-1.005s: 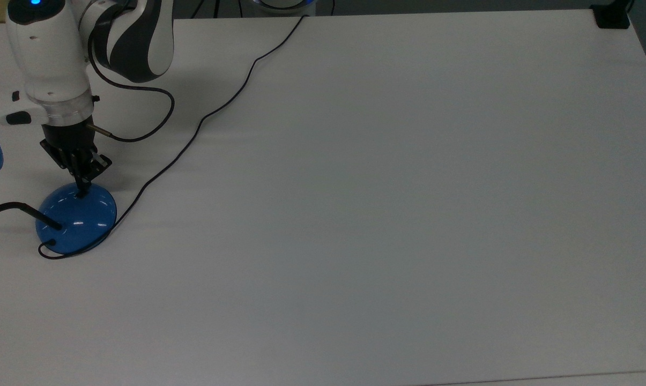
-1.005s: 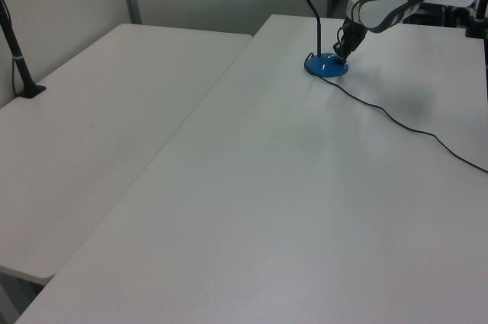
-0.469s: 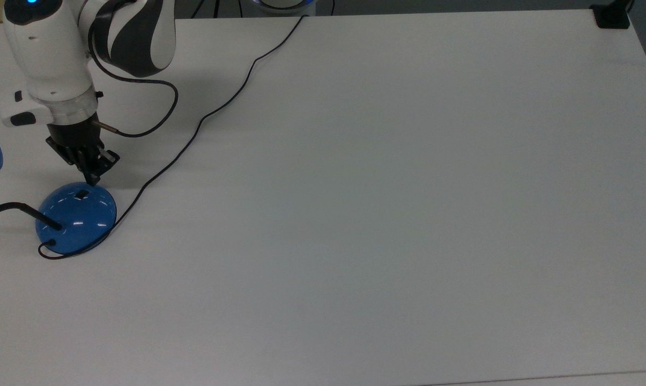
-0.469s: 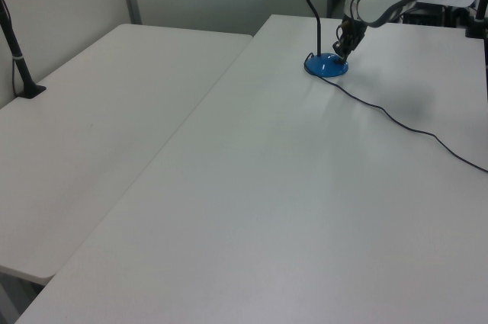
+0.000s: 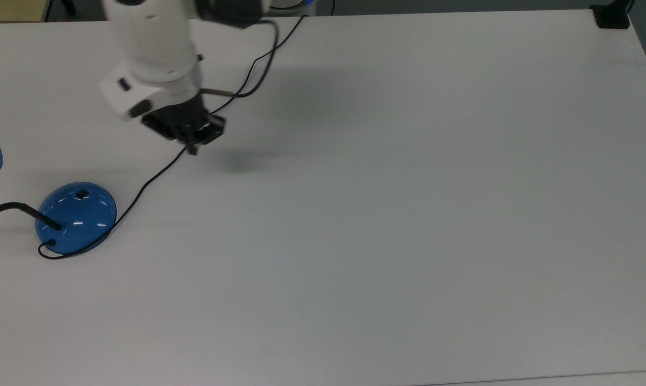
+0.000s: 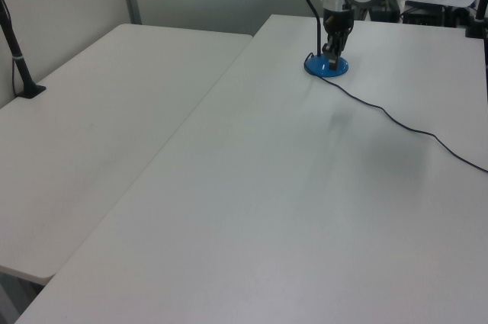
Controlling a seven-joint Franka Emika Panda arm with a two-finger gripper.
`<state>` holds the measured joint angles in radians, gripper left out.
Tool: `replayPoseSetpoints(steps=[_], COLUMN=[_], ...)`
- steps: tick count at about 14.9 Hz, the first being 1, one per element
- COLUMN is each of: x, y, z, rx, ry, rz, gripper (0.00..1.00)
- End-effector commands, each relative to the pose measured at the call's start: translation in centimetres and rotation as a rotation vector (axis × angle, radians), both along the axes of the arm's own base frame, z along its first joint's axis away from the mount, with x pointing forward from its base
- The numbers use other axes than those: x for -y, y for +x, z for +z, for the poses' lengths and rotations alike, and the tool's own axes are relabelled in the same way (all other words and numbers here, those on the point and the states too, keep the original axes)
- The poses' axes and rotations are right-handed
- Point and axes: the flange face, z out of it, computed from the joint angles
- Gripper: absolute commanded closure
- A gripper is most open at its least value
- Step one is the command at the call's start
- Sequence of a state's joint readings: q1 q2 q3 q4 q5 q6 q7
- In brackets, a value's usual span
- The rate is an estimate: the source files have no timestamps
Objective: Turn off the lamp
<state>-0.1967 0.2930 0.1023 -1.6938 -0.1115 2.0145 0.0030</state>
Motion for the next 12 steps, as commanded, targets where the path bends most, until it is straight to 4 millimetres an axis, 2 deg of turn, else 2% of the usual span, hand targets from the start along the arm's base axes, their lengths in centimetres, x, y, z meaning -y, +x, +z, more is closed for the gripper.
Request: replayPoseSetpoints(steps=[1,5,7,10,11,12], x=[-5.0,-9.7,-9.9,-10.7,-10.4,-9.8], y=[-2.5,-5.1,-5.5,-5.9,-6.2,-6.5], z=[4.0,9.8,11.3,12.1,12.5,13.3], rx=[-0.070,-0.059,-0.031,-0.018,-0.016,-0.004], ry=[-0.038,-0.052,-0.042,-0.026,-0.024,-0.014], rz=[0.081,0.137,0.120,0.112,0.103,0.089], gripper=[1.00,1.00,1.00,0.98,0.91,0.67])
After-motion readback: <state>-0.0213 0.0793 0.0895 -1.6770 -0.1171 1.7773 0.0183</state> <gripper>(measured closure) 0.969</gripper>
